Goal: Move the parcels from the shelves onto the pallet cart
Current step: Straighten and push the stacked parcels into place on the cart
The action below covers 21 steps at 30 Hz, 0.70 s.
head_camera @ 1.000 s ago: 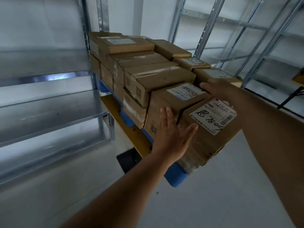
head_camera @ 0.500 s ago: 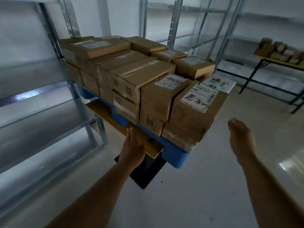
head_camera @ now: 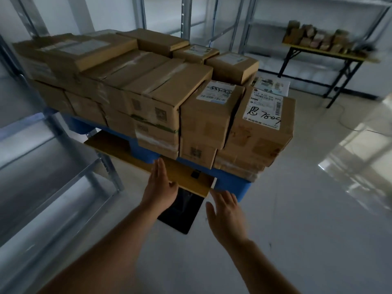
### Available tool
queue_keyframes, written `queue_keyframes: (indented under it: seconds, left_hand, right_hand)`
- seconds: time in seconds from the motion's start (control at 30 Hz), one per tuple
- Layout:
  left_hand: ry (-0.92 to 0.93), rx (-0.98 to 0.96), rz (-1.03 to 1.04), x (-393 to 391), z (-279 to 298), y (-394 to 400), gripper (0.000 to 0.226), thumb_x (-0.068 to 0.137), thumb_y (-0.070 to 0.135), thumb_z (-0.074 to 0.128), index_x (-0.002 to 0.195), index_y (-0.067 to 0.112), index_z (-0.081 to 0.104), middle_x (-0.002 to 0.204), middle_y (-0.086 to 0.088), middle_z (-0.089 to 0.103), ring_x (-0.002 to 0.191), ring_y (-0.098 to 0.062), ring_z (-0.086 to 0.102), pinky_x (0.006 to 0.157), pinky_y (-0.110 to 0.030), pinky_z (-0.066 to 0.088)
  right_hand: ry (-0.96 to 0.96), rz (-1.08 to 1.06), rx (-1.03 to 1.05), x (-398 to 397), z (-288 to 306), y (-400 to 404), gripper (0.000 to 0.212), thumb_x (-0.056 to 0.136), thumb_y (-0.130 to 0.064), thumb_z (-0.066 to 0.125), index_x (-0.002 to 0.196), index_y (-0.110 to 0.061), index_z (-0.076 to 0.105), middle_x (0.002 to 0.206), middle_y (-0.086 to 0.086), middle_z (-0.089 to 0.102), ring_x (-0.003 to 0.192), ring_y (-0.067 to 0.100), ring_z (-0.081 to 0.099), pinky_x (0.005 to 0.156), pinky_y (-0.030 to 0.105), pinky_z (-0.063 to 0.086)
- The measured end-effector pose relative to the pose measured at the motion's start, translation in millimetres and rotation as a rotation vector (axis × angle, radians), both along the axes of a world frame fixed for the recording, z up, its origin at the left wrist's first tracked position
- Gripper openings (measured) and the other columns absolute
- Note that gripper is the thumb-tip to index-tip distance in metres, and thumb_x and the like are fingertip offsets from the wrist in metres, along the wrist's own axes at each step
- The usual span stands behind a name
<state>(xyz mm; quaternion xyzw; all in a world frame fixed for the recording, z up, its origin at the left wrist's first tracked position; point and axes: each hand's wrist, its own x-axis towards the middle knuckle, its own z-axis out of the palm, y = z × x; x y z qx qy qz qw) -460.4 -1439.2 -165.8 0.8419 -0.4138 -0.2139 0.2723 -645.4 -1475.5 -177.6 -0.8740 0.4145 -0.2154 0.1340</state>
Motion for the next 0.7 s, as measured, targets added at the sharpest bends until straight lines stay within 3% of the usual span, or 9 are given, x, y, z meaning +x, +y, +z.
queue_keyframes:
  seconds: [0.13, 0.27, 0.37, 0.47, 0.6, 0.7]
  left_hand:
    - [-0.093, 0.031, -0.004, 29.2, 5.3, 5.1, 0.087, 0.094, 0.031, 0.050, 0.146, 0.014, -0.016, 0.156, -0.006, -0.016, 0.144, -0.023, -0.002, 0.114, -0.037, 0.016]
    - [-0.165, 0.030, -0.043, 60.4, 14.8, 6.7, 0.085, 0.095, 0.030, 0.049, 0.147, 0.013, -0.015, 0.157, -0.004, -0.015, 0.145, -0.023, 0.002, 0.112, -0.038, 0.021]
    - [-0.252, 0.045, -0.149, 87.1, 17.4, 10.6, 0.087, 0.094, 0.032, 0.049, 0.146, 0.012, -0.017, 0.156, -0.005, -0.017, 0.145, -0.023, 0.000, 0.115, -0.038, 0.020]
    - [-0.455, 0.058, -0.352, 115.1, 13.5, 13.9, 0.089, 0.094, 0.033, 0.048, 0.144, 0.010, -0.022, 0.156, -0.010, -0.017, 0.144, -0.024, -0.009, 0.118, -0.038, 0.010]
    - [-0.658, 0.046, -0.559, 145.7, 9.0, 11.5, 0.088, 0.094, 0.032, 0.044, 0.136, 0.013, -0.030, 0.154, -0.009, -0.023, 0.142, -0.024, -0.018, 0.116, -0.040, -0.003]
    - [-0.768, 0.052, -0.675, 161.7, 8.1, 7.9, 0.091, 0.093, 0.030, 0.045, 0.133, 0.014, -0.035, 0.147, -0.008, -0.037, 0.137, -0.025, -0.030, 0.112, -0.042, -0.016]
  right_hand:
    - [0.055, 0.115, -0.153, 51.0, 12.8, -7.5, 0.043, 0.082, -0.022, 0.067, 0.122, -0.007, 0.061, 0.122, 0.010, 0.063, 0.106, 0.029, 0.061, 0.080, 0.038, 0.053]
    - [0.021, 0.041, -0.159, 90.8, 19.5, -23.7, 0.031, 0.086, -0.024, 0.059, 0.112, -0.008, 0.062, 0.105, 0.012, 0.065, 0.090, 0.032, 0.064, 0.059, 0.028, 0.039]
    - [0.018, -0.067, -0.121, 116.5, 19.0, -25.8, 0.034, 0.089, -0.032, 0.060, 0.114, -0.008, 0.061, 0.104, 0.013, 0.065, 0.091, 0.034, 0.062, 0.060, 0.028, 0.034]
    - [0.044, -0.172, -0.054, 144.5, 18.4, -23.7, 0.032, 0.095, -0.034, 0.049, 0.114, -0.009, 0.058, 0.107, 0.011, 0.062, 0.094, 0.030, 0.060, 0.062, 0.028, 0.035]
    - [0.062, -0.226, -0.017, 176.1, 20.0, -15.6, 0.033, 0.099, -0.026, 0.039, 0.127, -0.011, 0.050, 0.115, 0.011, 0.058, 0.102, 0.029, 0.056, 0.068, 0.035, 0.049]
    - [0.072, -0.246, -0.109, 191.6, 21.5, -5.2, 0.037, 0.095, -0.013, 0.047, 0.132, -0.007, 0.050, 0.125, 0.014, 0.055, 0.108, 0.034, 0.055, 0.067, 0.039, 0.052]
